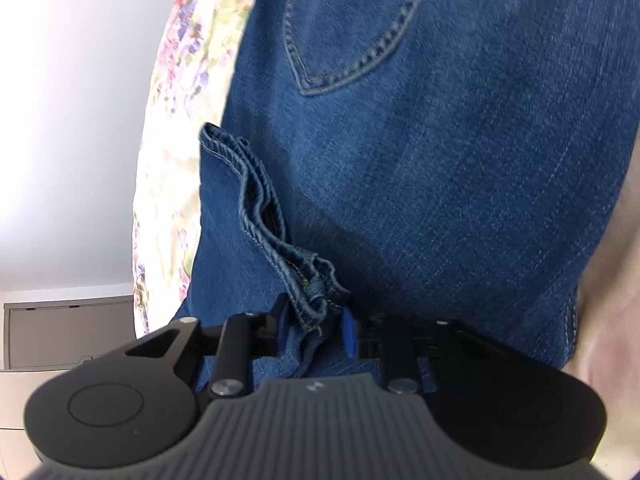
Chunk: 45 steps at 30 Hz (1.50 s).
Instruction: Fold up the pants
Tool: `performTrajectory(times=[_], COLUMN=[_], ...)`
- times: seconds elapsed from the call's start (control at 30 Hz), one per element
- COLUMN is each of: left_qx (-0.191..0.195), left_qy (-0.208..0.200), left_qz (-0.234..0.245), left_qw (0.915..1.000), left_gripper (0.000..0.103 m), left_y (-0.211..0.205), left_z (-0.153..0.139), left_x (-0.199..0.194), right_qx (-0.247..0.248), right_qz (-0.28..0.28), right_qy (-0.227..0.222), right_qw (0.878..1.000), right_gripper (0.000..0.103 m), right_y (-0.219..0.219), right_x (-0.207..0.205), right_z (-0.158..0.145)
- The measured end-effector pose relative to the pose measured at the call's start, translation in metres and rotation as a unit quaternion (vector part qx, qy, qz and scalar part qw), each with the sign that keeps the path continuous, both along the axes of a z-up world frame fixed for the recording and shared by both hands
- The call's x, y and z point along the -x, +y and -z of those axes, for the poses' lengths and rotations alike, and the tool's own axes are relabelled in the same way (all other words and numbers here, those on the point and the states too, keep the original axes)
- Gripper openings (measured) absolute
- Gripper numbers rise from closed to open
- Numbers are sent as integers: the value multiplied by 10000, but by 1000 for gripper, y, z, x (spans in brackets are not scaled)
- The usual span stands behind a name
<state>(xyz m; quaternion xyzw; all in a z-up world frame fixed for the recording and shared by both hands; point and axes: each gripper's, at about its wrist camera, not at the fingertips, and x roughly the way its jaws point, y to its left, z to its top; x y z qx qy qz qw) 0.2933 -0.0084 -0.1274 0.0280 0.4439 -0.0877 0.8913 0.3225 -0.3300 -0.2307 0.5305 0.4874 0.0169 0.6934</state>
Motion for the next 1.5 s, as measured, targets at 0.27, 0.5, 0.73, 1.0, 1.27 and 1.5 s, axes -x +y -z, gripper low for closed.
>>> performTrajectory(times=[0.27, 0.5, 0.73, 1.0, 1.27, 1.5], left_qx=[-32, 190, 309, 25, -354, -352], left_qy=[-225, -486, -646, -435, -169, 187], left_qz=[-559, -1091, -917, -306, -41, -267], left_qw=[9982, 9927, 9932, 9986, 9992, 9988], left_gripper=[56, 54, 52, 49, 49, 49], left_y=[18, 39, 15, -44, -77, -82], left_z=[-18, -46, -58, -30, -8, 11], left_x=[3, 1, -13, -27, -39, -53], right_qx=[1821, 3451, 4184, 4526, 3601, 4371], right_qz=[-1112, -1952, -1537, -787, -306, -1022], right_qy=[-1051, -2171, -2761, -1648, -202, -1291], right_qw=[9713, 8920, 8515, 8728, 9322, 8842], right_gripper=[9, 6, 6, 6, 6, 6], right_y=[29, 63, -12, -168, -236, -202], right_x=[-17, -48, -45, -48, -42, -52], right_z=[-76, -203, -299, -221, -72, -143])
